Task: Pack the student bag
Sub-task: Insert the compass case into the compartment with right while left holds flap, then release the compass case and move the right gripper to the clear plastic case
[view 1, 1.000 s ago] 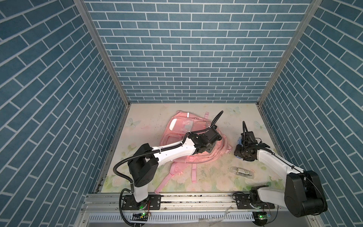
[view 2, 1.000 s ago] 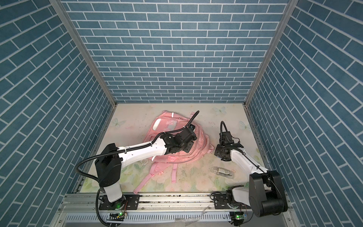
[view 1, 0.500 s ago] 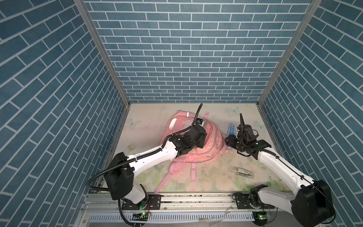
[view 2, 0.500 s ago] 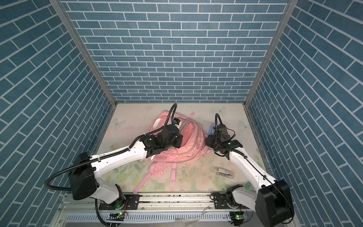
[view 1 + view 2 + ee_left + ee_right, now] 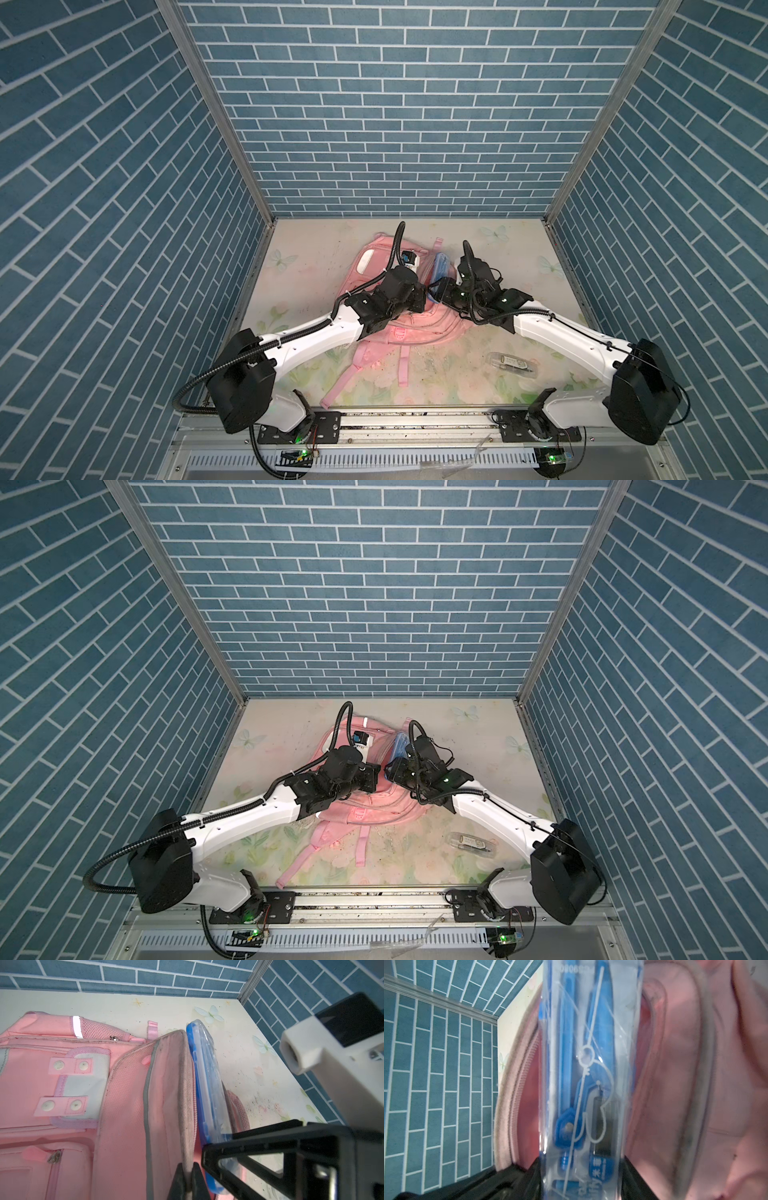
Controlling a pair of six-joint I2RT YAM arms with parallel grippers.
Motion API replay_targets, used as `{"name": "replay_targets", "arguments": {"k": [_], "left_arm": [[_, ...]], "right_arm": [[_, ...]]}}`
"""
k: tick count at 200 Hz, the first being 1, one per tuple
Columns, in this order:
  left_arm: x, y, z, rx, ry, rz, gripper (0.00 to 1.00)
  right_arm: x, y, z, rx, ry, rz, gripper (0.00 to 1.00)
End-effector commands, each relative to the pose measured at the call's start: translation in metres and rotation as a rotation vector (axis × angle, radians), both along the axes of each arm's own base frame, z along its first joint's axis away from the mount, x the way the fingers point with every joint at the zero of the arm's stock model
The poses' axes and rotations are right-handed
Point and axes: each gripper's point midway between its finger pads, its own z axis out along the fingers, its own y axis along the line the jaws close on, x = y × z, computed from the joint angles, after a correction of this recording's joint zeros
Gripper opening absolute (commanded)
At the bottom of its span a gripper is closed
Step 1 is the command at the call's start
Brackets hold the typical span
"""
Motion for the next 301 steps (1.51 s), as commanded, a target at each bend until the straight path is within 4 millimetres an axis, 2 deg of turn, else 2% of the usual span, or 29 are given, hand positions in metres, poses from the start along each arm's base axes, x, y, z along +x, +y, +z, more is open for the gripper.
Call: {"name": "replay_targets", "arguments": {"k": [1,37,50,69,83,90,97,122,139,157,170,183,213,235,248,264,289,301], "left_arm": [[0.009,0.002,0.035,-0.115,-0.077,0.027,0.00],[0.012,0.013,0.037,-0.157,-0.078,0.044,0.00],[0.013,0.016,0.036,-0.166,-0.074,0.046,0.00],[0.012,0.018,0.033,-0.175,-0.068,0.040,0.00],[0.011,0.020,0.030,-0.182,-0.060,0.037,0.00],[0.011,0.021,0.028,-0.183,-0.058,0.036,0.00],[0.011,0.022,0.028,-0.190,-0.055,0.034,0.00],[0.011,0.025,0.029,-0.209,-0.053,0.022,0.00],[0.010,0.025,0.030,-0.207,-0.057,0.010,0.00],[0.008,0.021,0.029,-0.210,-0.053,-0.021,0.00],[0.006,0.016,0.024,-0.200,-0.044,-0.045,0.00],[0.004,0.014,0.018,-0.178,-0.036,-0.062,0.00],[-0.001,0.013,0.010,-0.112,-0.045,-0.105,0.00],[-0.006,0.011,0.008,-0.050,-0.084,-0.139,0.00],[-0.010,0.009,0.005,-0.006,-0.108,-0.161,0.12],[-0.016,0.005,0.003,0.039,-0.138,-0.194,0.18],[-0.019,0.002,0.008,0.075,-0.188,-0.222,0.37],[-0.018,0.001,0.015,0.078,-0.213,-0.228,0.39]], "right_arm": [[0.010,0.014,0.011,0.094,0.006,-0.051,0.44],[0.015,0.034,-0.004,0.074,0.037,-0.004,0.46],[0.013,0.039,-0.017,0.044,0.078,0.004,0.55],[0.013,0.039,-0.026,0.001,0.086,0.018,0.62],[0.015,0.039,-0.022,-0.011,0.059,0.033,0.68],[0.015,0.038,-0.019,-0.023,0.042,0.040,0.75],[0.015,0.036,-0.017,-0.038,0.029,0.049,0.79],[0.013,0.023,-0.012,-0.102,-0.022,0.059,0.79],[0.014,0.008,-0.007,-0.144,-0.059,0.041,0.73],[0.018,-0.007,0.011,-0.205,-0.154,0.061,0.65],[0.020,-0.017,0.023,-0.279,-0.237,0.147,0.62],[0.015,-0.029,0.022,-0.394,-0.298,0.322,0.59],[-0.008,-0.085,-0.008,-0.818,-0.350,0.659,0.61],[-0.046,-0.105,-0.035,-0.912,-0.384,0.942,0.66],[-0.063,-0.114,-0.044,-0.922,-0.390,1.029,0.67],[-0.082,-0.126,-0.054,-0.935,-0.360,1.109,0.68],[-0.105,-0.157,-0.077,-1.011,-0.249,1.175,0.71],[-0.118,-0.174,-0.090,-1.040,-0.179,1.209,0.72]]}}
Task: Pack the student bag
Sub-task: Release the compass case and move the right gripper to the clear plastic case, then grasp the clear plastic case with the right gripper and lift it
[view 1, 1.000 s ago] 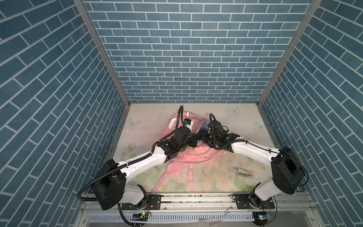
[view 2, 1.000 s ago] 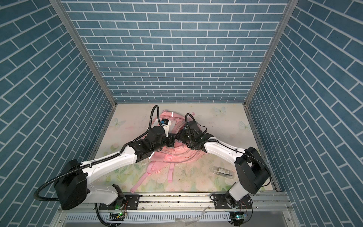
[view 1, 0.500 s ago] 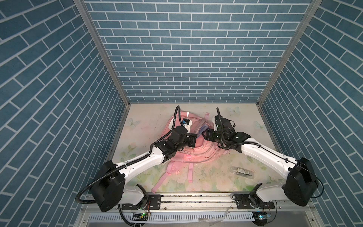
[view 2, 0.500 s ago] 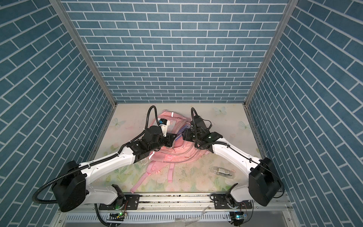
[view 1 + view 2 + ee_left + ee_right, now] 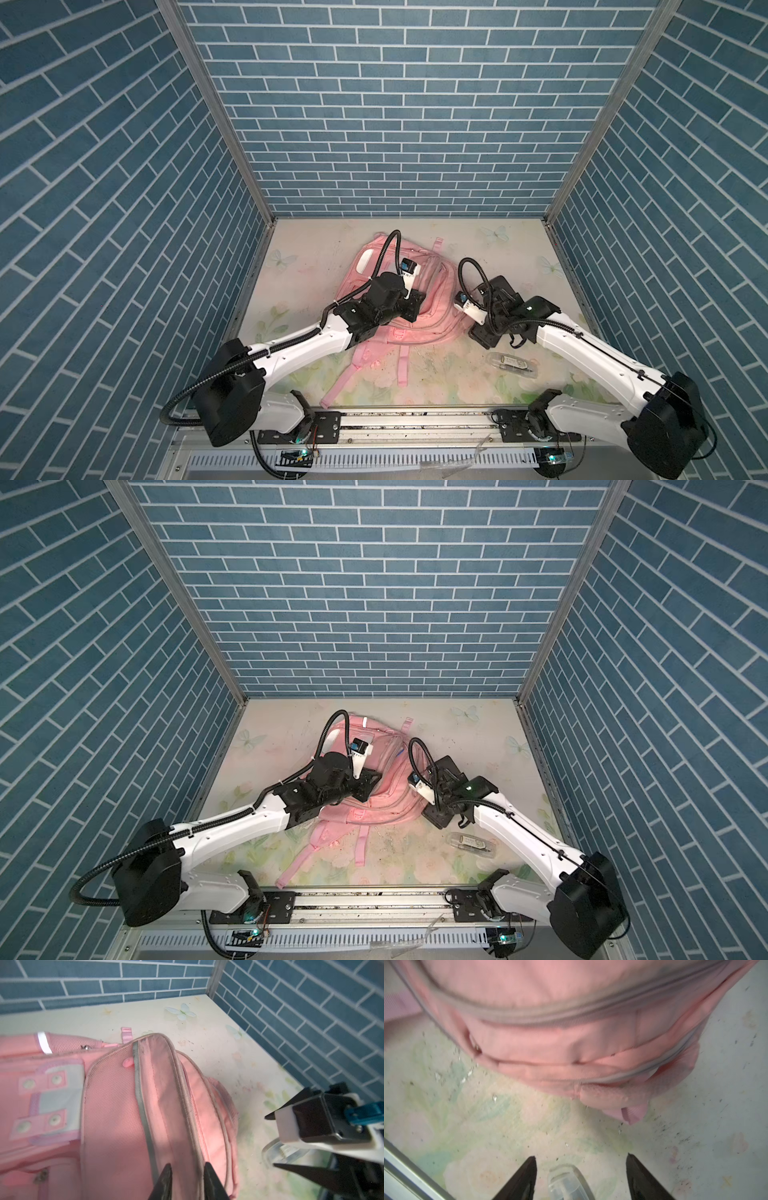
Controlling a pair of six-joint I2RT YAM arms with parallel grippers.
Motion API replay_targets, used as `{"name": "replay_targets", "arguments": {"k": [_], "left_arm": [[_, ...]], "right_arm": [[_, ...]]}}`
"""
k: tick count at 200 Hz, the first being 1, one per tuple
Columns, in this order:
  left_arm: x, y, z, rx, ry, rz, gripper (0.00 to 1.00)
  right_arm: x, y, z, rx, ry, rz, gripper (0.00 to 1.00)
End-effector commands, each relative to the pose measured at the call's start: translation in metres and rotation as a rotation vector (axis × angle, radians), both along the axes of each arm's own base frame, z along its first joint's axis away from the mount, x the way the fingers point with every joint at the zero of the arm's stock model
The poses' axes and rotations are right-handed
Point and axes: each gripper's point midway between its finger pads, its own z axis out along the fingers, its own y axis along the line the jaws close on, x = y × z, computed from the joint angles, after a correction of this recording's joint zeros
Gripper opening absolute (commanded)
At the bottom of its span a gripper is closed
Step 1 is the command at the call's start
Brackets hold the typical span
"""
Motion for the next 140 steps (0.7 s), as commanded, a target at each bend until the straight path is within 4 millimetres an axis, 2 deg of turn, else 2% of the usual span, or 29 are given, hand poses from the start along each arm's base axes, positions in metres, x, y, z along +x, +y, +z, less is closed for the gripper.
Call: {"name": "replay_targets", "arguments": {"k": [1,17,31,68,98,140], "left_arm": [[0.004,0.001,0.018,0.034,-0.099,-0.013,0.40],[0.006,0.002,0.033,0.026,-0.128,-0.002,0.45],[0.006,0.005,0.047,0.016,-0.158,0.005,0.49],[0.008,0.020,0.070,0.024,-0.227,0.049,0.60],[0.011,0.027,0.066,0.048,-0.238,0.071,0.63],[0.011,0.025,0.057,0.056,-0.221,0.064,0.63]], "right_arm": [[-0.035,-0.039,-0.024,-0.182,0.102,0.110,0.72],[-0.047,-0.057,-0.039,-0.236,0.148,0.099,0.73],[-0.055,-0.066,-0.049,-0.226,0.175,0.085,0.73],[-0.055,-0.077,-0.060,-0.182,0.171,0.038,0.73],[-0.054,-0.082,-0.069,-0.188,0.183,0.033,0.73],[-0.052,-0.084,-0.080,-0.183,0.165,0.040,0.71]]}}
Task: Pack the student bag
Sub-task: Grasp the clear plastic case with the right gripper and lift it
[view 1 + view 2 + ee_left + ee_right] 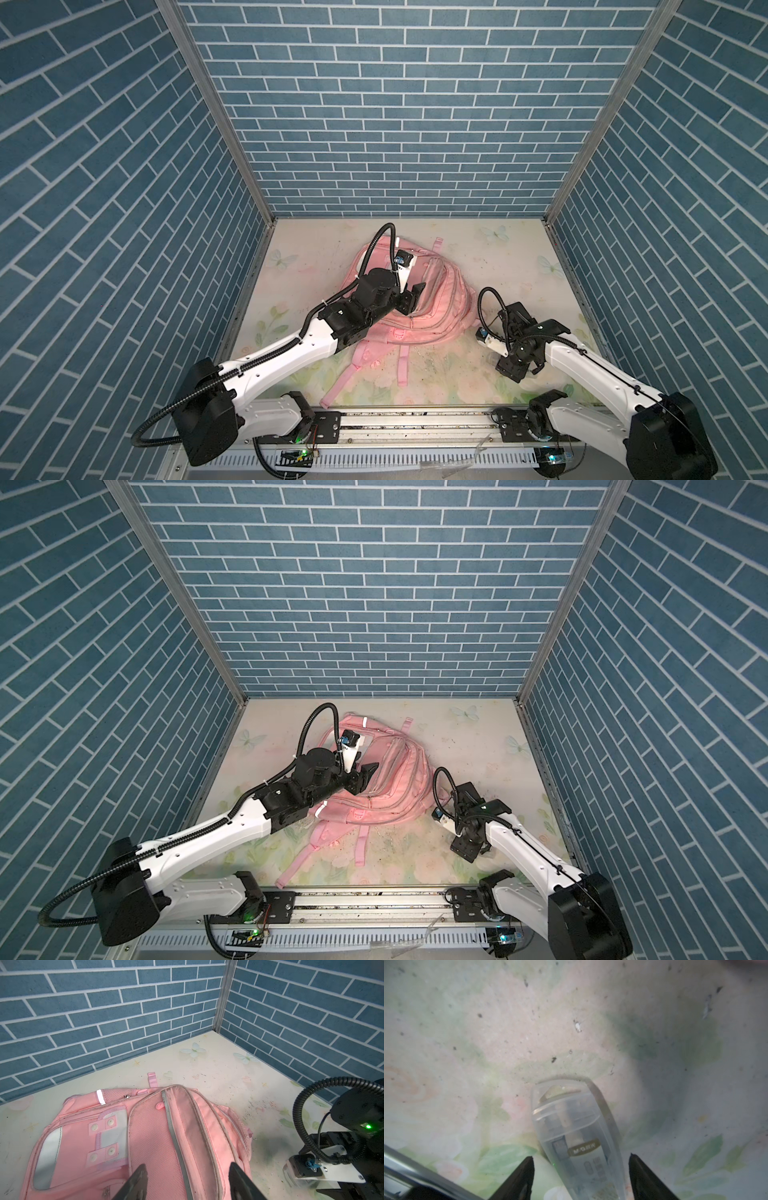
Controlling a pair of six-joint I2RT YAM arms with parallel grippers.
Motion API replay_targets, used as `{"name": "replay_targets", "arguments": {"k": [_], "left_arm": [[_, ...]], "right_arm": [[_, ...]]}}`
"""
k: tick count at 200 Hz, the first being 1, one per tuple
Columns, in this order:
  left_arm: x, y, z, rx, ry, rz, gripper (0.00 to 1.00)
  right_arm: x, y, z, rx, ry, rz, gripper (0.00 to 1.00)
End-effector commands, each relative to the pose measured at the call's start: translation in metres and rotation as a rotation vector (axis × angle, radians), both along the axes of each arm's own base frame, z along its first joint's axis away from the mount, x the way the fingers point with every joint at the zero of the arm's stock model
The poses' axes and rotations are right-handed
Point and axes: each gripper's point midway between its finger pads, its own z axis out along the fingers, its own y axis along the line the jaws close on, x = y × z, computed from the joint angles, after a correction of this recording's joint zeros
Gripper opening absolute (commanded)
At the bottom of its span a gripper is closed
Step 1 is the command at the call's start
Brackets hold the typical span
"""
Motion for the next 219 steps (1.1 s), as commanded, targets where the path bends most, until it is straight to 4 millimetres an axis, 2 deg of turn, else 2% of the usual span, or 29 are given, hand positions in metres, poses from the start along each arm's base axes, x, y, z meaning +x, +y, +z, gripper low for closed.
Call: {"name": "replay_targets", "arguments": {"k": [1,27,53,85,134,167,177,190,219], "left_arm": [[0.004,0.002,-0.004,0.020,-0.006,0.014,0.63],[0.005,0.004,-0.006,0.023,-0.007,0.013,0.63],[0.007,0.007,-0.009,0.021,-0.003,0.011,0.63],[0.006,0.008,-0.008,0.010,-0.006,-0.002,0.63],[0.006,0.012,-0.006,0.001,-0.011,-0.001,0.63],[0.006,0.011,0.001,-0.014,-0.016,-0.007,0.63],[0.005,0.009,0.006,-0.026,-0.020,-0.018,0.62],[0.006,0.007,0.012,-0.032,-0.024,-0.025,0.63],[0.008,0.004,0.012,0.001,-0.016,-0.032,0.63]], "right_arm": [[0.000,0.000,-0.006,0.008,0.001,0.048,0.71],[-0.002,0.000,-0.011,0.014,0.023,0.047,0.68],[0.008,0.005,-0.014,0.042,-0.003,0.023,0.64],[0.024,0.006,-0.015,0.035,-0.007,-0.005,0.53],[0.083,0.010,-0.003,0.072,-0.083,-0.197,0.45],[0.131,-0.009,-0.001,0.046,-0.097,-0.453,0.39],[0.143,-0.019,-0.003,0.031,-0.077,-0.544,0.40],[0.154,-0.031,-0.007,0.005,-0.045,-0.664,0.46],[0.167,-0.036,-0.004,0.029,-0.006,-0.775,0.70]]}}
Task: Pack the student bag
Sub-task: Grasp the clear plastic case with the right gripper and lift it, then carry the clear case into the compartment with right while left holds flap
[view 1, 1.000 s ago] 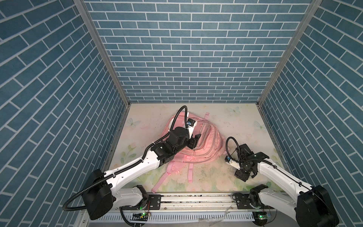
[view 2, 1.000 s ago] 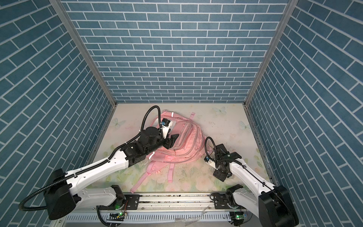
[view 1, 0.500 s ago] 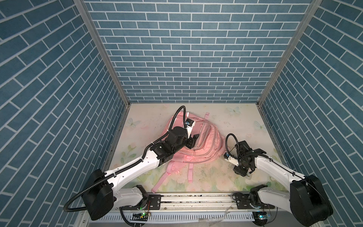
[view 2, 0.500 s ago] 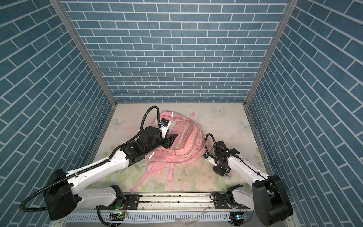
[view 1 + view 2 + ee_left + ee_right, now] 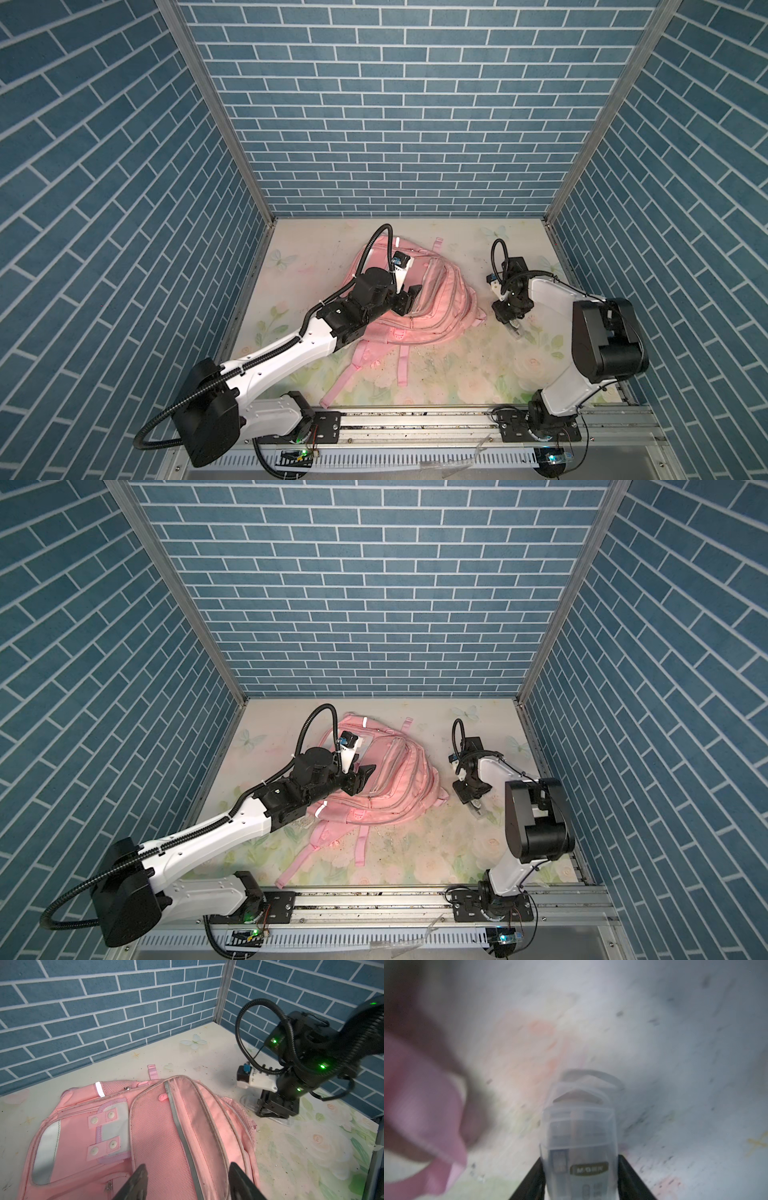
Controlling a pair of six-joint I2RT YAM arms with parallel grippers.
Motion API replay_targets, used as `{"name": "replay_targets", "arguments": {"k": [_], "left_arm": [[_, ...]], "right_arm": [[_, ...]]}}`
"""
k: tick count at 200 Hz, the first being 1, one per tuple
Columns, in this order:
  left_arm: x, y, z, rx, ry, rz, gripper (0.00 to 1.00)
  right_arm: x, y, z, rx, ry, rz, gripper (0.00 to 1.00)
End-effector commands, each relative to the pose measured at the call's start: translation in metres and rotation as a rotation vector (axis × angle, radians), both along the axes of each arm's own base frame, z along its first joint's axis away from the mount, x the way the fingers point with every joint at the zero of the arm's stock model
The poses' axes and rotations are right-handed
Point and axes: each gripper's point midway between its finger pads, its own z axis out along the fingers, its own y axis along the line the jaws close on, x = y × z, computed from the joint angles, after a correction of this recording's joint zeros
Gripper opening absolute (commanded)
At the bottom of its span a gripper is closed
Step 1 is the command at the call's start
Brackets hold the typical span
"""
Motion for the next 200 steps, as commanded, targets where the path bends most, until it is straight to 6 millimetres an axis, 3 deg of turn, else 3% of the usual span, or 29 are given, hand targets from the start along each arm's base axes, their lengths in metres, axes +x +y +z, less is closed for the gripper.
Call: {"name": "replay_targets", "arguments": {"k": [1,20,48,80,99,130,153,200], "left_arm": [[0.005,-0.003,0.021,-0.013,-0.036,-0.010,0.63],[0.003,-0.004,0.019,-0.009,-0.030,-0.017,0.63],[0.004,-0.006,0.018,-0.017,-0.018,-0.016,0.63],[0.004,-0.010,0.018,-0.007,-0.011,-0.017,0.63],[0.002,-0.012,0.013,0.023,-0.016,-0.012,0.63],[0.000,-0.017,-0.008,0.117,0.000,0.011,0.63],[0.002,-0.024,-0.030,0.212,0.031,0.028,0.64],[0.010,-0.052,-0.051,0.277,0.071,0.021,0.68]], "right_arm": [[-0.006,-0.009,0.000,0.008,0.058,-0.157,0.70],[-0.008,-0.013,0.002,0.044,0.046,-0.195,0.78],[-0.014,-0.021,-0.004,0.084,0.081,-0.263,0.77],[-0.017,-0.016,-0.016,0.134,0.158,-0.290,0.65],[-0.009,-0.017,-0.013,0.131,0.142,-0.290,0.56],[-0.004,-0.016,-0.009,0.131,0.159,-0.301,0.40],[0.005,-0.006,0.005,0.196,0.139,-0.310,0.34],[0.024,0.009,0.048,0.318,0.038,-0.375,0.32]]}}
